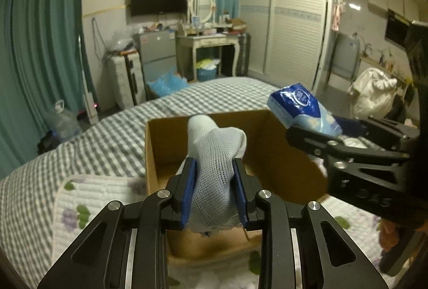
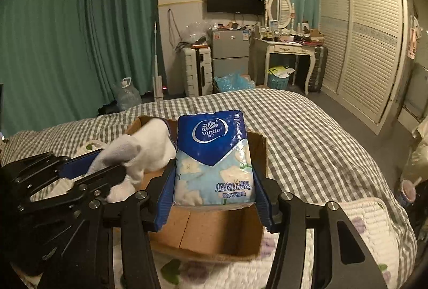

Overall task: Organize soft objects
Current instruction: 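Carry the sock and tissue pack over the box and open both tools, then grasp the barcode package with the left tool while the right tool grasps the cream scrunchie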

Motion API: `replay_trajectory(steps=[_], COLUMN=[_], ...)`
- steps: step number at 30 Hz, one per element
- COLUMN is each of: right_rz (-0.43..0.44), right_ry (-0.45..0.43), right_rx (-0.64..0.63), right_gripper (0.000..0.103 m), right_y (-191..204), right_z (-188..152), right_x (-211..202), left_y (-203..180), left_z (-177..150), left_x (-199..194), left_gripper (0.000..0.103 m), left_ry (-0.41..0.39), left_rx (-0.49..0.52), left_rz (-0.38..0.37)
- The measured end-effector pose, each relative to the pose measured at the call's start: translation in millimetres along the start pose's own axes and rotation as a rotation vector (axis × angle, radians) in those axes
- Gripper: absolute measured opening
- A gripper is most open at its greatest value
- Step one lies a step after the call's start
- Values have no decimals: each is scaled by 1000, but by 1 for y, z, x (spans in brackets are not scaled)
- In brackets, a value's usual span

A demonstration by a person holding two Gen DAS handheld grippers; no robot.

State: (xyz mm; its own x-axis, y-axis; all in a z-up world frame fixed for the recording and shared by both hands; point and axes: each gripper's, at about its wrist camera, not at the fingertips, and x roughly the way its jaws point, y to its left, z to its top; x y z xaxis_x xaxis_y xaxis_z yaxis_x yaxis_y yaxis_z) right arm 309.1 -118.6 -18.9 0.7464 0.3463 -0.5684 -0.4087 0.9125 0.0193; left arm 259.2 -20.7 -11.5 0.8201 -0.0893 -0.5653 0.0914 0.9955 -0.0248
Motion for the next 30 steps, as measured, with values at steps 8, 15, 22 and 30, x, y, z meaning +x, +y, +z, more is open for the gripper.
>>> replay_trajectory(steps=[8,15,22,30], right_rz=[-15,-83,-127,-57], right_ry=[-36,-104,-161,-109], right_rx=[55,-4,-86,-66], right_gripper=[82,89,99,102], right_y=[-22,-10,33,82], right_z=[1,12,8,-90], right_x=[-6,-101,-218,-261], left_y=[-4,0,4,19], left_z=[-1,16,2,-83], left_x=[-15,-99,-208,-226], left_gripper=[88,88,94,94], left_ry=[-70,-143,-184,-61], left_rx=[-8,7,46,76], left_rz=[90,109,125,88])
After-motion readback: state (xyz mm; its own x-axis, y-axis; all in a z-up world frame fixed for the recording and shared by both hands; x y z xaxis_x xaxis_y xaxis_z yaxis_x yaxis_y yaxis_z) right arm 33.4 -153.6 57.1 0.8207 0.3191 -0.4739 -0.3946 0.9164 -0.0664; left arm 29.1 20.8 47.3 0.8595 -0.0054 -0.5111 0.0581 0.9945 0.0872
